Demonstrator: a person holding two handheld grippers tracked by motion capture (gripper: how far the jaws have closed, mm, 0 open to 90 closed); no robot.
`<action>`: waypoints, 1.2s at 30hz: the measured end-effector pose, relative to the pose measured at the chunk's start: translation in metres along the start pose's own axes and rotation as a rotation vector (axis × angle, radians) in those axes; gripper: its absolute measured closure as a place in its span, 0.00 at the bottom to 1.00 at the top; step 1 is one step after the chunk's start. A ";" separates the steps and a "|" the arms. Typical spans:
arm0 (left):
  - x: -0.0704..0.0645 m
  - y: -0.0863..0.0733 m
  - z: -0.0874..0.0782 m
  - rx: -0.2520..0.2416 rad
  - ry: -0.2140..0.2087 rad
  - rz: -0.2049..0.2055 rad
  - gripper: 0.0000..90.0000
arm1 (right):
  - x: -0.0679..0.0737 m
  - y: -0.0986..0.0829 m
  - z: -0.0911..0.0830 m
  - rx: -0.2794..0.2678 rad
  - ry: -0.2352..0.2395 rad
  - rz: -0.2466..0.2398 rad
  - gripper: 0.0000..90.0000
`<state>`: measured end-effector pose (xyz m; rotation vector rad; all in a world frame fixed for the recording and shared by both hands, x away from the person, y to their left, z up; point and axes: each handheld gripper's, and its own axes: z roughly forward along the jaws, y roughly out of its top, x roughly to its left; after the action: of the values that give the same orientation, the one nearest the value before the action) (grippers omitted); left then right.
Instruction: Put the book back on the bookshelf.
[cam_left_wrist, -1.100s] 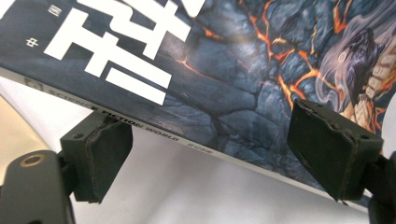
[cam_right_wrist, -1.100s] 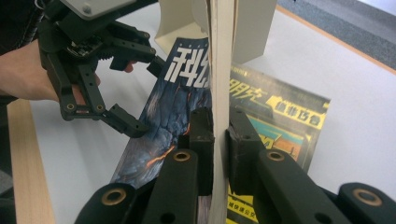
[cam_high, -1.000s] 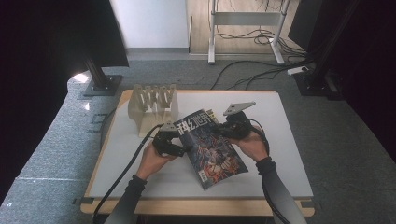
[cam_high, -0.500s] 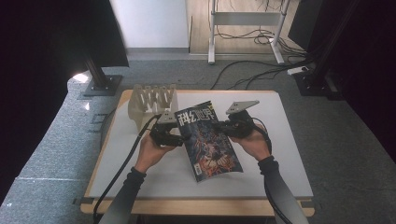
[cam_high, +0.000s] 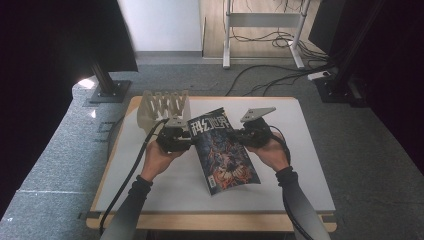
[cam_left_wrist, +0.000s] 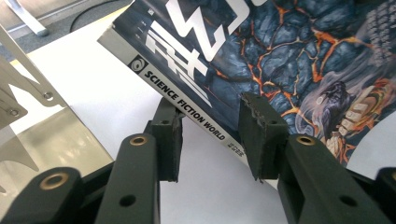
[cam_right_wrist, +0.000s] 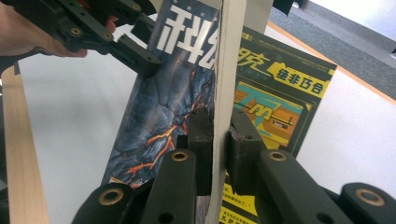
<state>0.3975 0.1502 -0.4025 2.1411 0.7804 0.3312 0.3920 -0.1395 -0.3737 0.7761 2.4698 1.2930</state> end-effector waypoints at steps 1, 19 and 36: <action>-0.001 0.001 -0.001 -0.007 -0.001 0.003 0.69 | 0.000 0.000 0.000 -0.002 -0.002 0.001 0.89; -0.024 0.017 -0.041 -0.128 -0.035 0.134 0.83 | -0.010 -0.010 -0.018 -0.092 -0.035 0.026 0.89; -0.045 0.026 -0.016 -0.092 0.011 0.271 0.87 | -0.008 -0.021 -0.028 -0.081 -0.074 -0.004 0.89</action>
<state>0.3661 0.1190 -0.3708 2.1600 0.4707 0.5104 0.3788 -0.1729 -0.3752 0.7837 2.3452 1.3295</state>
